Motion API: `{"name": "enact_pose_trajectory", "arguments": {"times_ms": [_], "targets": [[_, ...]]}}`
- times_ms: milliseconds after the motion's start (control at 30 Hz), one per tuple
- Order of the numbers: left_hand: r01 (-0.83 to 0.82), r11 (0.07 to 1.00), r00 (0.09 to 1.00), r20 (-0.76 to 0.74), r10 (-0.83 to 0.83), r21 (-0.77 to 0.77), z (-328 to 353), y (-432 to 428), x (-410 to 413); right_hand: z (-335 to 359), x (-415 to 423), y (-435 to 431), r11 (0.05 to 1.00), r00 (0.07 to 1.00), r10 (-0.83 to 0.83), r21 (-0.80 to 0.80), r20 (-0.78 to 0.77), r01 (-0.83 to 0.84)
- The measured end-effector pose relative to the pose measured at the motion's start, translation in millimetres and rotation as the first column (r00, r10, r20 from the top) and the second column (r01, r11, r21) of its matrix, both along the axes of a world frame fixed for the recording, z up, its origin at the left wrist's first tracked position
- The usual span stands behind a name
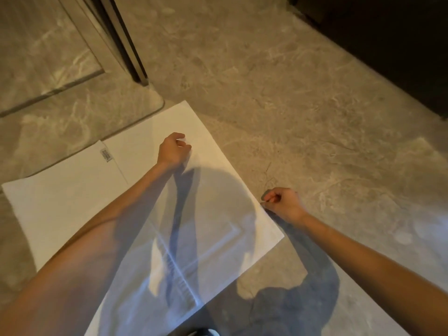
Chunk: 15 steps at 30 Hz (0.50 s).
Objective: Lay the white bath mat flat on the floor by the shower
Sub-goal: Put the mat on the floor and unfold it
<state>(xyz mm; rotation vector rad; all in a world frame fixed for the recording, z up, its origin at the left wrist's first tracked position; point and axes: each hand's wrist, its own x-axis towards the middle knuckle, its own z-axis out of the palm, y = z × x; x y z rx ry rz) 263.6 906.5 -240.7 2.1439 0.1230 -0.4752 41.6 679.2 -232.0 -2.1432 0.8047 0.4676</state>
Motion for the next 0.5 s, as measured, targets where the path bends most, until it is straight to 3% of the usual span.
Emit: {"name": "enact_pose_trajectory", "arguments": {"times_ms": [167,500], "targets": [[-0.029,0.999,0.999,0.046,0.029,0.014,26,59,-16,19,15,19,0.996,0.990,0.053,0.066,0.133,-0.062],[-0.117,0.963,0.975,0.211,0.065,0.244,129,189,-89,71,8,115,0.916,0.918,0.317,0.174,0.240,-0.362]]}}
